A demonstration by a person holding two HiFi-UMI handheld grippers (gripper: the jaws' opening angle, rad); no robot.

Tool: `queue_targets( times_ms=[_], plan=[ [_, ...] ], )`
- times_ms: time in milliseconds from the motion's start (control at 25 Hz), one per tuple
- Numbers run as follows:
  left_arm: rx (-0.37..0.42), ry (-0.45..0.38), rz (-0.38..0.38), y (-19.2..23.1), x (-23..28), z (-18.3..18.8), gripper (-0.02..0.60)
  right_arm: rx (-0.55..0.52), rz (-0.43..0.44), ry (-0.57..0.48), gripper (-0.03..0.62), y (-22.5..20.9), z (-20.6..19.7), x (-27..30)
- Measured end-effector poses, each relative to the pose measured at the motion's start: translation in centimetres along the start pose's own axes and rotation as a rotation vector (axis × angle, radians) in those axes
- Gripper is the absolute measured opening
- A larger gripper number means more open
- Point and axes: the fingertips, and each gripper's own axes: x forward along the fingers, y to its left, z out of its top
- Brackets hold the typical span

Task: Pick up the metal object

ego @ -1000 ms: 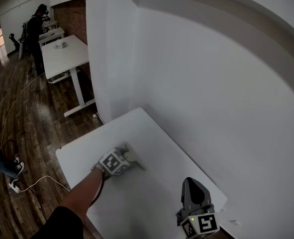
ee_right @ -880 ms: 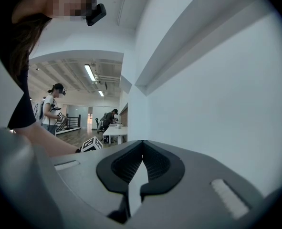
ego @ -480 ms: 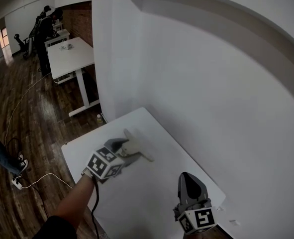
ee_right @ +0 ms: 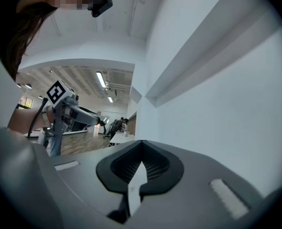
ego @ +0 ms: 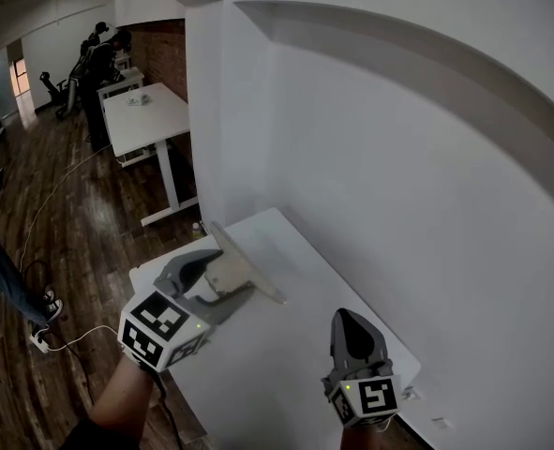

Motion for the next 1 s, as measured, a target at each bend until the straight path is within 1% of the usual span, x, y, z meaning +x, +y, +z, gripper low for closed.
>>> queue_targets(
  times_ms=[120,240,440,560,840,1000],
  plan=[
    [-0.009,-0.009,0.027,-0.3,-1.4,0.9,0.295,-0.020,0.005,0.004,0.009,0.2,0.4,-0.4],
    [-0.027,-0.014,0.053,-0.7,-2.4,1.6,0.295,-0.008,0.013,-0.006,0.009,0.2,0.9,-0.9],
    [-0.039,-0.032,0.071,-1.3,-3.9,2.9,0.294,-0.014,0.024,-0.011,0.009,0.4,1.4,-1.6],
    [-0.040,-0.035,0.072,-1.5,-4.2,3.3,0.295,-0.030,0.031,-0.008,0.009,0.4,1.3,-1.9],
    [-0.043,-0.020,0.076,-1.7,-4.2,3.5,0.295,-0.022,0.039,-0.015,0.009,0.4,2.0,-2.1],
    [-0.032,-0.011,0.075,-1.8,-3.8,3.1,0.295,-0.032,0.040,-0.011,0.009,0.1,1.6,-2.1]
  ],
)
